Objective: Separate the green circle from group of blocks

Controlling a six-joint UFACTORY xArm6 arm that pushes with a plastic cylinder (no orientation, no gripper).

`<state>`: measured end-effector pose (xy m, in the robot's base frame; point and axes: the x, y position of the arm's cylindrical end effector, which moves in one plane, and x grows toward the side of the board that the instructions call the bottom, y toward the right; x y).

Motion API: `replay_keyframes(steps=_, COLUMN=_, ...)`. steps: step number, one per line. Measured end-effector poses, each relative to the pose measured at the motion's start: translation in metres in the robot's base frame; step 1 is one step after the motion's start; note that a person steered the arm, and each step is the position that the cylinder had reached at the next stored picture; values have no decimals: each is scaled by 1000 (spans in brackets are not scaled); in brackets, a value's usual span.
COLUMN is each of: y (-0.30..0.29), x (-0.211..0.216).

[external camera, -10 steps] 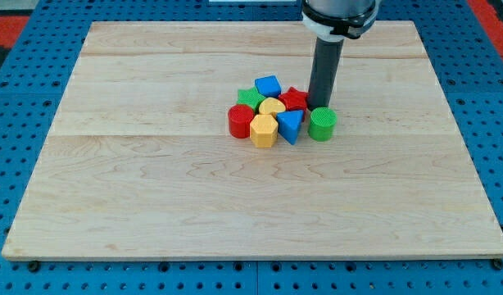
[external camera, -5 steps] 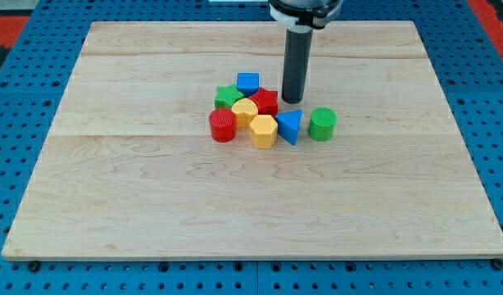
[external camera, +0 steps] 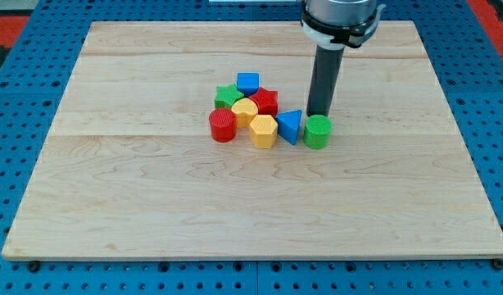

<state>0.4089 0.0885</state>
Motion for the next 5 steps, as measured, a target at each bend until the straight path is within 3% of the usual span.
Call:
replay_keyframes(steps=4, y=-19, x=15)
replay_keyframes(steps=5, y=-16, x=53)
